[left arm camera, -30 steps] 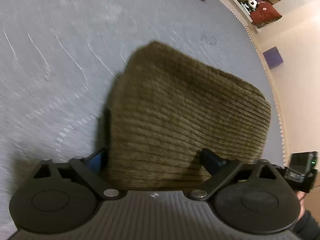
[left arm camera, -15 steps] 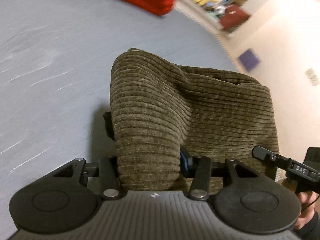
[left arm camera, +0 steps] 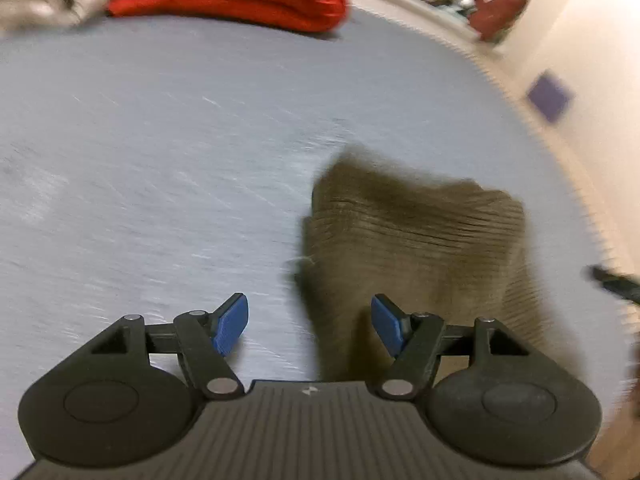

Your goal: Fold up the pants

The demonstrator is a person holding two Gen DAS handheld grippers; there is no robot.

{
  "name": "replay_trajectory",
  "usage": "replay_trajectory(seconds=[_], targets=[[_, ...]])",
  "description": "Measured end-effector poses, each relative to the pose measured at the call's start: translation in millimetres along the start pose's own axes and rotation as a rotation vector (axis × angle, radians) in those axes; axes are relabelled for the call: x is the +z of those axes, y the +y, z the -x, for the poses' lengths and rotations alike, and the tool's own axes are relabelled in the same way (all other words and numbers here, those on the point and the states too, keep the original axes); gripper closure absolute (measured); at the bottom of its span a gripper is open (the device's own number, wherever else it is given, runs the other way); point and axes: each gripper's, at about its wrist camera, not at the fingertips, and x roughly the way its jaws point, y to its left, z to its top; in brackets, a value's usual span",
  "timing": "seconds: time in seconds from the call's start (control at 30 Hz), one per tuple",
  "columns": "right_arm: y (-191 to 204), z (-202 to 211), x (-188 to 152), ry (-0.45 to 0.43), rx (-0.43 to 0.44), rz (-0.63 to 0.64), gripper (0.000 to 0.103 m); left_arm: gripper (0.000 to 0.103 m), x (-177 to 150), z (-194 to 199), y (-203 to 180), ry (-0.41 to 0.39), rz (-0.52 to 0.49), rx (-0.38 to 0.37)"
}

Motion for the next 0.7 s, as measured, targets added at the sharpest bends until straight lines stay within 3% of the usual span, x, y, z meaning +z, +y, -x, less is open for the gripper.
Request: replay_trajectory(seconds=[0.03, 0.1, 0.23, 0.3, 0.37, 0.4, 0.43, 0.5, 0.57, 0.7], targets=[[-11, -3, -1, 0.020, 0.040, -0.058, 0.037, 0.031, -1, 9, -5, -0.045, -0.029, 0.002], [-14, 0, -3, 0.050, 0.157, -0.081, 0.037, 0.031, -2, 26, -18, -0.096, -0.084, -0.062], [17, 19, -18, 0.017, 0.291, 0.190, 0.038, 0.036, -22, 45, -44, -0.144, -0.269, -0.214], [29, 9, -33, 0.128, 0.339, 0.313, 0.041, 0.040, -44, 33, -58, -0.026, -0.415, -0.257], [37, -16, -60, 0.363, 0.347, 0.436, 0.042, 0.045, -75, -5, -67, 0.187, -0.534, -0.152], [42, -21, -73, 0.387, 0.310, 0.526, 0.043, 0.046, -86, -18, -70, 0.243, -0.577, -0.115], [50, -18, -82, 0.370, 0.286, 0.635, 0.043, 0.060, -96, -26, -75, 0.282, -0.650, -0.053], [58, -9, -68, 0.344, 0.312, 0.632, 0.044, 0.067, -103, -29, -79, 0.294, -0.707, 0.013], [48, 5, -37, 0.284, 0.415, 0.490, 0.047, 0.067, -91, -9, -78, 0.242, -0.681, -0.040], [41, 18, 17, 0.077, 0.425, 0.304, 0.041, 0.053, -64, 39, -86, 0.096, -0.694, -0.124]])
